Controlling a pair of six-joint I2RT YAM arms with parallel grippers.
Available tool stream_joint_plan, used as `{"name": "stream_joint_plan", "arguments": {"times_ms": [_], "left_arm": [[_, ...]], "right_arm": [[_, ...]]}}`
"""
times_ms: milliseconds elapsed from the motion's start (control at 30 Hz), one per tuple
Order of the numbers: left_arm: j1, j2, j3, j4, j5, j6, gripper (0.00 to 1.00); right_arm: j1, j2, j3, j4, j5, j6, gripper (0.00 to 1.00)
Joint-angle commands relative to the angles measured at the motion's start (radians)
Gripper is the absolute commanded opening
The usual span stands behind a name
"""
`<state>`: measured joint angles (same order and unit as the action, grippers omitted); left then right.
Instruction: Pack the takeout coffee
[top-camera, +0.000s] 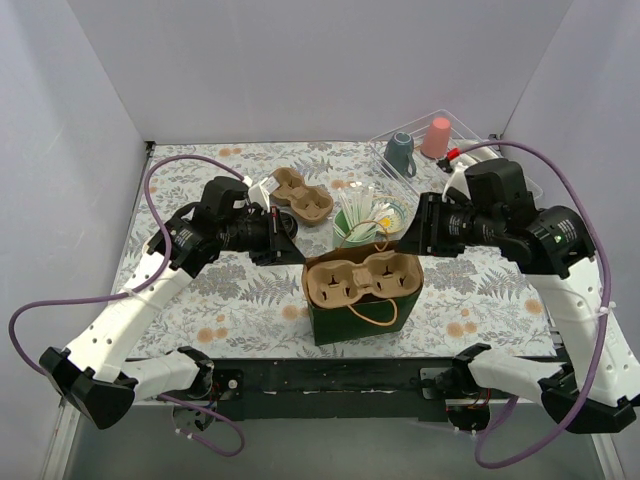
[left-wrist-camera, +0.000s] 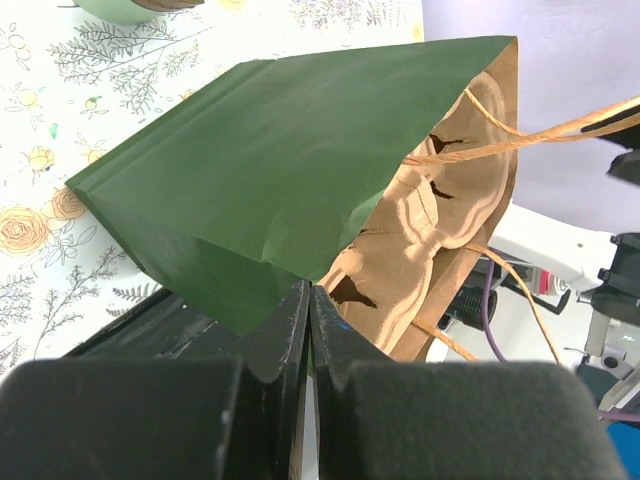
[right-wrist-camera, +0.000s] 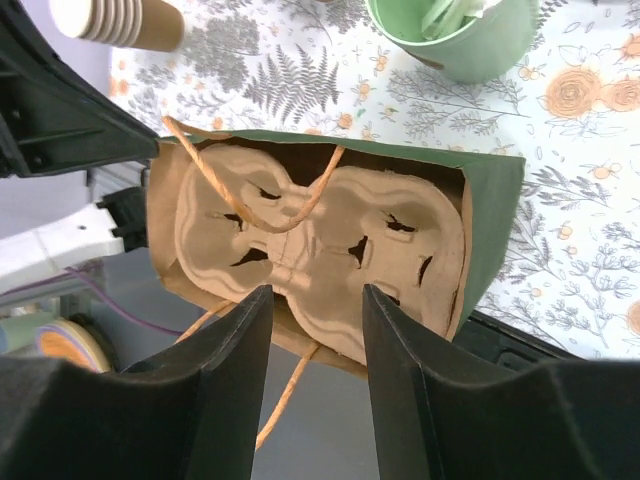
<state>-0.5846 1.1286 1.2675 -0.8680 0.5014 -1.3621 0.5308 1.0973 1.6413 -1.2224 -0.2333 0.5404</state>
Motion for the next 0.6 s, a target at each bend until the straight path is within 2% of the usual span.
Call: {"name": "stream_joint_plan", "arguments": {"times_ms": [0, 67, 167, 400, 567], "left_arm": [[0.002, -0.035, 0.001, 0.000, 0.000, -0.015, 0.00], [0.002, -0.032, 0.004, 0.001, -0.011, -0.012, 0.00], [0.002, -0.035, 0.000, 0.023, -0.014, -0.026, 0.00], [0.002, -0.047, -0.008, 0.047, -0.026, -0.051, 0.00], [0.002, -0.058, -0.025, 0.046, -0.020, -0.046, 0.00]], "right_arm": [[0.165, 0.090, 0.129, 0.041, 0.207, 0.044, 0.49], [0.230, 0.134, 0.233, -0.004, 0.265, 0.043, 0.46], [0.309, 0.185, 0.278, -0.041, 0.298, 0.058, 0.46], [0.466, 0.139, 0.128, -0.017, 0.357, 0.164, 0.51], [0.589, 0.157, 0.097, -0.040, 0.454, 0.242, 0.52]]}}
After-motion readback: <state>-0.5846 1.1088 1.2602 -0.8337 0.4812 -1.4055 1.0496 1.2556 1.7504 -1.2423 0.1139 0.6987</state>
